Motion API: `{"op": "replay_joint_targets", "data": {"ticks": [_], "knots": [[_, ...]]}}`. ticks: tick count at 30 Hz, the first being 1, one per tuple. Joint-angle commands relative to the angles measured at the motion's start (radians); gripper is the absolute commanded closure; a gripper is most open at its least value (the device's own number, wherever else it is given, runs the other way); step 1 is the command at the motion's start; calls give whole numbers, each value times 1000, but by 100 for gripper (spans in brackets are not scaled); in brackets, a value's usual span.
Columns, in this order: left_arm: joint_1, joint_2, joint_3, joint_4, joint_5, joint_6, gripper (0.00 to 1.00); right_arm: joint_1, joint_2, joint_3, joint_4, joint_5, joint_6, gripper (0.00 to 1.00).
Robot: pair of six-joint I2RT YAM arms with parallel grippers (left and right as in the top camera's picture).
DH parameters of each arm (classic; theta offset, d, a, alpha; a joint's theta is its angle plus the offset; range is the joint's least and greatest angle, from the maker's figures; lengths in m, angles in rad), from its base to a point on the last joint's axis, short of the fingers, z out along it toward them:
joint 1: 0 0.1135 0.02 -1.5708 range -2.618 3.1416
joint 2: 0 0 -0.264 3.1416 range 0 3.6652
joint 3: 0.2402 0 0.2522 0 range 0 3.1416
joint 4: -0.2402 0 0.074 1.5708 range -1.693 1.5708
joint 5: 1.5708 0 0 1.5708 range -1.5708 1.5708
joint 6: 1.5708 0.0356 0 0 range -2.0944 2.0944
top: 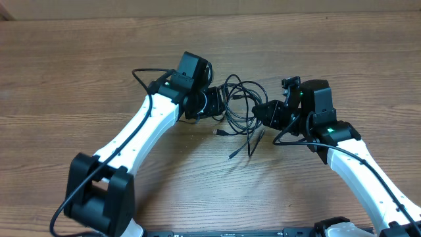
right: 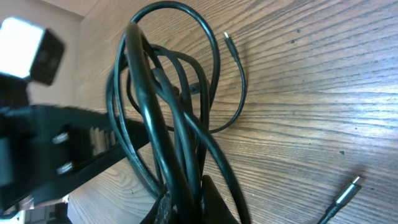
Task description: Untangle cables
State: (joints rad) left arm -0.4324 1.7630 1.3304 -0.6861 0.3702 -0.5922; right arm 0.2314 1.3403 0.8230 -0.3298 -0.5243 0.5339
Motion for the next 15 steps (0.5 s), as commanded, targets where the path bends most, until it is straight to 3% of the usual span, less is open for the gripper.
{"op": "replay_joint_targets", "data": {"ticks": [1, 7, 12, 15], "knots": [[-7, 48, 7, 3, -16, -13, 96, 5, -4, 8, 6, -16, -11, 96], [10, 23, 25, -51, -8, 160, 96, 5, -4, 8, -61, 60, 10, 96], [64, -99, 113, -227, -97, 247, 96, 5, -4, 8, -218, 325, 177, 96], [100, -179, 153, -277, -123, 257, 96, 5, -4, 8, -267, 420, 235, 90]]}}
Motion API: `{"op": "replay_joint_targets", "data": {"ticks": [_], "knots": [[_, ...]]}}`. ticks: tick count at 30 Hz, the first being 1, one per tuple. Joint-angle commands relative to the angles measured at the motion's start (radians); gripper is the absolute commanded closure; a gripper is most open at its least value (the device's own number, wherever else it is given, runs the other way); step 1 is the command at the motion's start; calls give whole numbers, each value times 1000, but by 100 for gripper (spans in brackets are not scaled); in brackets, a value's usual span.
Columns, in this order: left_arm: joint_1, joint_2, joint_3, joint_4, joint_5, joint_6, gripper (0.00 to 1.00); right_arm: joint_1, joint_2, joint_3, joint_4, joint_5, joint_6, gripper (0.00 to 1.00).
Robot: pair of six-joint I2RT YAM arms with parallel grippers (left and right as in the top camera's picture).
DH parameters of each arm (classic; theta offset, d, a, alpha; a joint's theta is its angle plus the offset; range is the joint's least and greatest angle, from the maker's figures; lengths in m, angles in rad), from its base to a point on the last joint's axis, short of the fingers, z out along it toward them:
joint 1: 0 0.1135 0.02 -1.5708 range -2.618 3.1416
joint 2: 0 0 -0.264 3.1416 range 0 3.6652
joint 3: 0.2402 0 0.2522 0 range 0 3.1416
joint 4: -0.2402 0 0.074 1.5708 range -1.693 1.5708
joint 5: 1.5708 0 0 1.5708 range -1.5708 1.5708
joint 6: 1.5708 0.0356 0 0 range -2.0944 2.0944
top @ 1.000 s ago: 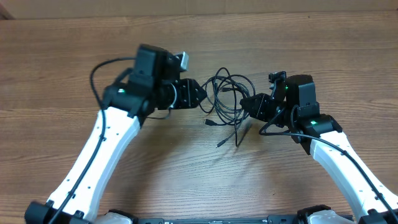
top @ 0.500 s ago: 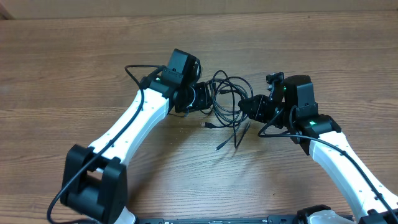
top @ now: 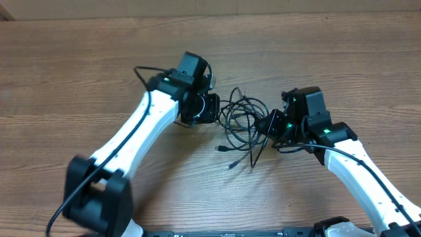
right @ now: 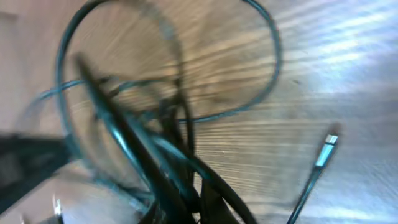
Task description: Untangle cables
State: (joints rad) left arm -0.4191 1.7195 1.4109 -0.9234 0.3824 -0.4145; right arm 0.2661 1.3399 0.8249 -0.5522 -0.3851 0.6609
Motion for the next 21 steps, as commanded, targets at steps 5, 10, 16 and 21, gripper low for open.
{"op": "replay_joint_targets", "data": {"ticks": [5, 10, 16, 21], "knots": [[132, -239, 75, -49, -140, 79, 96, -32, -3, 6, -123, 447, 153, 78], [146, -259, 75, -49, -159, 79, 96, -32, -3, 6, -167, 524, 237, 50], [144, -255, 75, -49, -158, 78, 96, -31, -3, 6, -161, 500, 237, 0], [141, -254, 74, -73, -154, 19, 96, -31, -3, 6, -161, 486, 237, 0]]}}
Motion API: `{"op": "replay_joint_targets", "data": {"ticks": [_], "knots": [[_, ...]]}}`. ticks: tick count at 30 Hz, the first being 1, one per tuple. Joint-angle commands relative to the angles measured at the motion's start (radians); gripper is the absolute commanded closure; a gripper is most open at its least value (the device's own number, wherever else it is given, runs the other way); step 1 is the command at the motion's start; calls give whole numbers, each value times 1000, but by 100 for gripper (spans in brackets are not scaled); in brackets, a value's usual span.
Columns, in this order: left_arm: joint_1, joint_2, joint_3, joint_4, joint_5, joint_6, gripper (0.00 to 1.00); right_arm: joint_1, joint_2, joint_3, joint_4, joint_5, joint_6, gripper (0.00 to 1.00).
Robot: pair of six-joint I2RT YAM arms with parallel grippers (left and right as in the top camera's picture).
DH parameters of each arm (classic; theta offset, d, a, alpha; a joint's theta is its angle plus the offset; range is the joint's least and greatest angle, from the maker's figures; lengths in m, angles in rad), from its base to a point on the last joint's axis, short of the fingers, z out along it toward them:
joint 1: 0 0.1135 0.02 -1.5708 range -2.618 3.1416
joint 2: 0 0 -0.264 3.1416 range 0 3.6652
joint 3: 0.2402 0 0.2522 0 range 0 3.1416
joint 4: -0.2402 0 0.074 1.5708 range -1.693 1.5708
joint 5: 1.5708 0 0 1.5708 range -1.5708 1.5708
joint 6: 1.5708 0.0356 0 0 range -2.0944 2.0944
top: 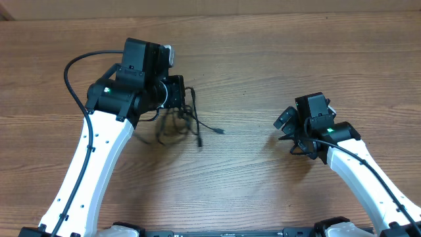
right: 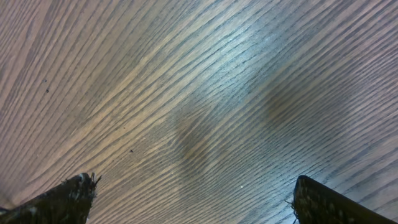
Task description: Untangle cables
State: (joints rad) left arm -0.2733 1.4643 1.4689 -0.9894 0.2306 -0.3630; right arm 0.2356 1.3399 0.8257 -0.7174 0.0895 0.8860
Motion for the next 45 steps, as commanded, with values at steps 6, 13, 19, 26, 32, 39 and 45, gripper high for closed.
{"op": "replay_joint_targets", "data": {"ticks": [6, 13, 19, 26, 32, 39, 45], "knots": [[-36, 2, -31, -3, -2, -124, 96, 0, -3, 5, 5, 11, 11, 0], [-103, 2, -91, -21, -2, -124, 96, 0, -3, 5, 5, 11, 11, 0], [-137, 2, -106, -60, 9, -124, 96, 0, -3, 5, 5, 11, 11, 0], [-167, 2, -107, -23, 126, -124, 96, 0, -3, 5, 5, 11, 11, 0], [-193, 9, -107, 43, 117, -123, 96, 0, -3, 5, 5, 11, 11, 0], [-194, 74, -108, 49, 46, -124, 96, 0, -3, 5, 5, 11, 11, 0], [-194, 163, -108, 65, 51, -193, 96, 0, -3, 5, 5, 11, 11, 0]]}}
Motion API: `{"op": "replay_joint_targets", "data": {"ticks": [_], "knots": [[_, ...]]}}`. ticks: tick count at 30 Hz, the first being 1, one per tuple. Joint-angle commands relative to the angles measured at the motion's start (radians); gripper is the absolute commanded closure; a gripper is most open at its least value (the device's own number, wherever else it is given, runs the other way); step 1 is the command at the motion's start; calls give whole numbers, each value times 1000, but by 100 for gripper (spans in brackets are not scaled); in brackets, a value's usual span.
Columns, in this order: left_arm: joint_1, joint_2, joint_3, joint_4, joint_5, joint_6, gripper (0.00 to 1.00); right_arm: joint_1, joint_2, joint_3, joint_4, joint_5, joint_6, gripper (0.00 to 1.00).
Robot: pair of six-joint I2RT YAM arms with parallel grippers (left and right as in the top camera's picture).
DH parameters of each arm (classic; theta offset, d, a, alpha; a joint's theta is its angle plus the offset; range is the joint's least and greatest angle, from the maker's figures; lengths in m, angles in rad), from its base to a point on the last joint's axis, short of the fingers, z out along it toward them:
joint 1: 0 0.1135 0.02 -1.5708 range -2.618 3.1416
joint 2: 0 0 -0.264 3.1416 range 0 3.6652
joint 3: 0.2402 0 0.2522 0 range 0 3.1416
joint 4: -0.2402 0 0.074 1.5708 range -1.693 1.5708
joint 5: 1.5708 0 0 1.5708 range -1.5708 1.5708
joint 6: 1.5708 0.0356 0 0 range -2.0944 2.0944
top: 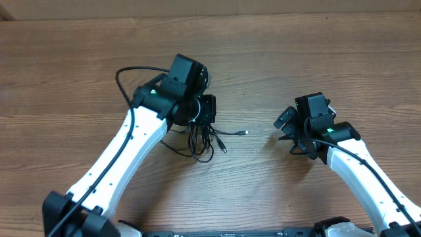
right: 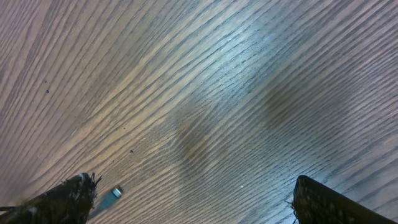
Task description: Untangle cables
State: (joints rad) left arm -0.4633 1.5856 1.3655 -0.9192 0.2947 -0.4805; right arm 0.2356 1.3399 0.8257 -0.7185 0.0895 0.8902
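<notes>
The tangle of thin black cables (top: pixel 200 139) hangs and trails on the wooden table left of centre. My left gripper (top: pixel 205 110) sits over its top, shut on the cables. One loose cable runs right and ends in a small plug (top: pixel 246 132); that plug tip (right: pixel 111 195) also shows in the right wrist view beside the left finger. Another plug (top: pixel 223 149) lies by the bundle. My right gripper (top: pixel 284 122) stands apart at the right, open wide, its fingers (right: pixel 320 202) holding nothing.
The wooden table (top: pixel 263 52) carries nothing else in view. The left arm's own black wire (top: pixel 125 71) loops out behind its wrist. A stretch of bare wood lies between the loose plug and the right gripper.
My left gripper has moved right and toward the table's middle with the cable bundle. A plug end now reaches into the right wrist view. The right arm has not moved.
Both grippers first held the tangle at the table's middle, the right one shut on cables. Then the right gripper stood open and empty at the right while the left held the bundle far left. Now the left has brought it back toward centre.
</notes>
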Motion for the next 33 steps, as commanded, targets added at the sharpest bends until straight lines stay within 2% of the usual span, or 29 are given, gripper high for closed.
{"op": "replay_joint_targets", "data": {"ticks": [1, 2, 5, 8, 10, 12, 15, 17, 20, 22, 26, 30, 33], "knots": [[-4, 57, -4, -13, -13, -140, 96, 0, -3, 5, 6, 11, 7, 0], [-4, 76, -4, -24, -11, -240, 96, 0, -3, 5, 6, 11, 7, 0], [-4, 90, -4, -36, 30, -389, 96, 0, -3, 5, 6, 11, 7, 0], [-4, 86, 8, -21, 132, -463, 96, 0, -3, 5, 6, 11, 7, 0], [3, 81, 56, 21, 278, -373, 96, 0, -3, 5, 6, 11, 7, 0], [5, 74, 135, 42, 335, -254, 96, 0, -3, 5, 6, 11, 7, 0], [5, 64, 297, 40, 175, -128, 96, 0, -3, 5, 6, 11, 7, 0], [4, 64, 391, 33, 45, -117, 96, 0, -3, 5, 6, 11, 7, 0], [-10, 63, 452, 30, 37, -117, 96, 0, -3, 5, 6, 11, 7, 0], [-34, 65, 449, -12, 25, -117, 96, 0, -3, 5, 6, 11, 7, 0], [-114, 97, 411, -122, -145, -121, 96, 0, -3, 5, 6, 11, 7, 0], [-154, 101, 414, -113, -111, -41, 96, 0, -3, 5, 6, 11, 7, 0], [-156, 94, 418, -117, -119, -31, 96, 0, -3, 5, 11, 11, 7, 0]]}}
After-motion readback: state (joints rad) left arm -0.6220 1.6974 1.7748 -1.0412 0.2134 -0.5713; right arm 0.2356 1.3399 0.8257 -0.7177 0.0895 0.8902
